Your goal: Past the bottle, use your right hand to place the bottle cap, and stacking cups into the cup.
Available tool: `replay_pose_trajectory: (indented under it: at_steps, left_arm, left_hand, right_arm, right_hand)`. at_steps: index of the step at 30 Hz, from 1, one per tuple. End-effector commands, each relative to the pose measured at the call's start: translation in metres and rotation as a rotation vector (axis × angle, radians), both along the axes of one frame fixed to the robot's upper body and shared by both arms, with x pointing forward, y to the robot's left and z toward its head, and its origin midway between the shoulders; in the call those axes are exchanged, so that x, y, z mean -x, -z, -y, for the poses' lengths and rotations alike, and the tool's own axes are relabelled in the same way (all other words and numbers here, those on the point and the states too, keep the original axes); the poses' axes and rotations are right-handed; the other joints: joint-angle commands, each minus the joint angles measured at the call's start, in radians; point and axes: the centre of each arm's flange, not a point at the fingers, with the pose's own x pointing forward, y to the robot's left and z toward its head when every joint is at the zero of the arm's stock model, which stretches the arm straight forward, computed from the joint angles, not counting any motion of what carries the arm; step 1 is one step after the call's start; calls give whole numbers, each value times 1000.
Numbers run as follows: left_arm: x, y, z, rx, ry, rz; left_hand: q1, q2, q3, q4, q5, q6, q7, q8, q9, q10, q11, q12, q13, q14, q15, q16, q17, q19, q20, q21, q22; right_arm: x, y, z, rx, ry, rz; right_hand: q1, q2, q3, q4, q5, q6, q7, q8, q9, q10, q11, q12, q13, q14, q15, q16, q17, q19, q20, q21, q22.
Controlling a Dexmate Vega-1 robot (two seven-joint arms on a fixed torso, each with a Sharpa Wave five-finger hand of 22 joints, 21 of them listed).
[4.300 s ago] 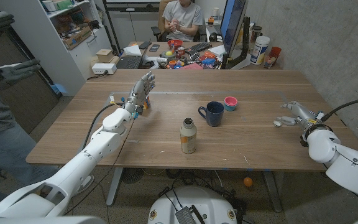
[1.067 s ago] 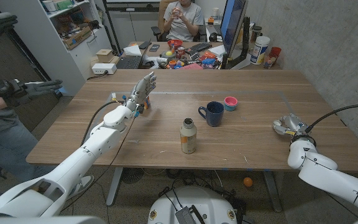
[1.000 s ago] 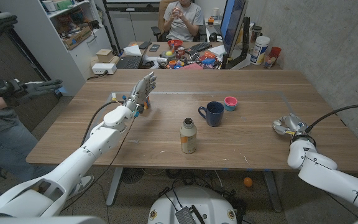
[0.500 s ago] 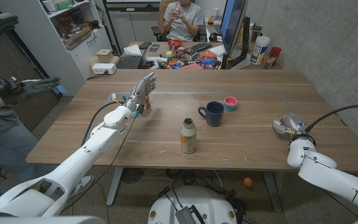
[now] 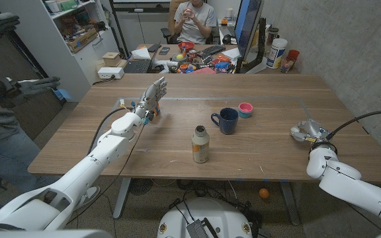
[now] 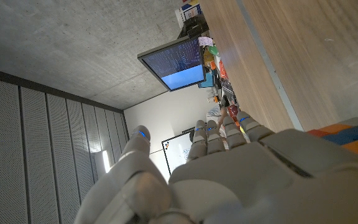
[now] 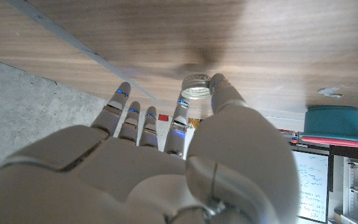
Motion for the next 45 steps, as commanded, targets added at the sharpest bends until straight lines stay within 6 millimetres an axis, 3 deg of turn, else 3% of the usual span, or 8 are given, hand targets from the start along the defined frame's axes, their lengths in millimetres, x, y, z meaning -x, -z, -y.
replay_pose_trajectory:
  at_steps: [1,21,28,34,45]
  left_arm:
    - [1,-7,1,-5,6,18]
    - [5,-12,-1,-9,5,38]
    - [5,-10,1,-10,11,34]
    - [5,-6,0,-7,17,27]
    - [6,-3,-3,-2,19,28]
  left_hand:
    - [4,8,1,-5,6,1,-2,5,5,1,3,-1,5,7,3,5,4,-1,9,-1,3]
    - [4,10,1,-5,6,5,1,6,5,2,6,0,5,7,5,5,4,-1,9,-1,3]
    - [4,11,2,-5,6,5,1,5,5,2,5,0,5,7,5,5,4,-3,10,-2,3]
    - [4,11,2,-5,6,5,0,5,5,1,3,-1,5,7,4,5,4,-3,9,-2,3]
    - [4,12,2,-5,6,5,1,5,5,1,6,-1,5,6,5,5,4,-3,10,-2,3]
  right_arm:
    - [10,-13,-3,15,-3,47]
    - [35,-42,-15,30,-56,158]
    - [48,-54,-19,-84,-145,225]
    - [55,-60,-21,-80,-158,249]
    - [66,-73,-45,-41,-262,287]
  right_hand:
    - [7,7,1,4,2,9,4,3,7,10,0,1,1,4,0,1,0,9,2,6,6]
    - [29,23,8,-2,-4,33,5,16,20,22,-2,-2,1,11,10,-2,-1,9,5,3,6]
    - [32,30,8,-1,-9,46,11,22,25,36,-1,0,1,13,11,-2,0,10,7,2,6]
    - [34,32,6,0,-15,63,11,30,31,45,4,1,2,22,15,-1,-1,13,8,2,6]
    - [39,39,5,-1,-25,88,11,44,42,60,3,1,2,30,14,-1,-1,18,6,3,6]
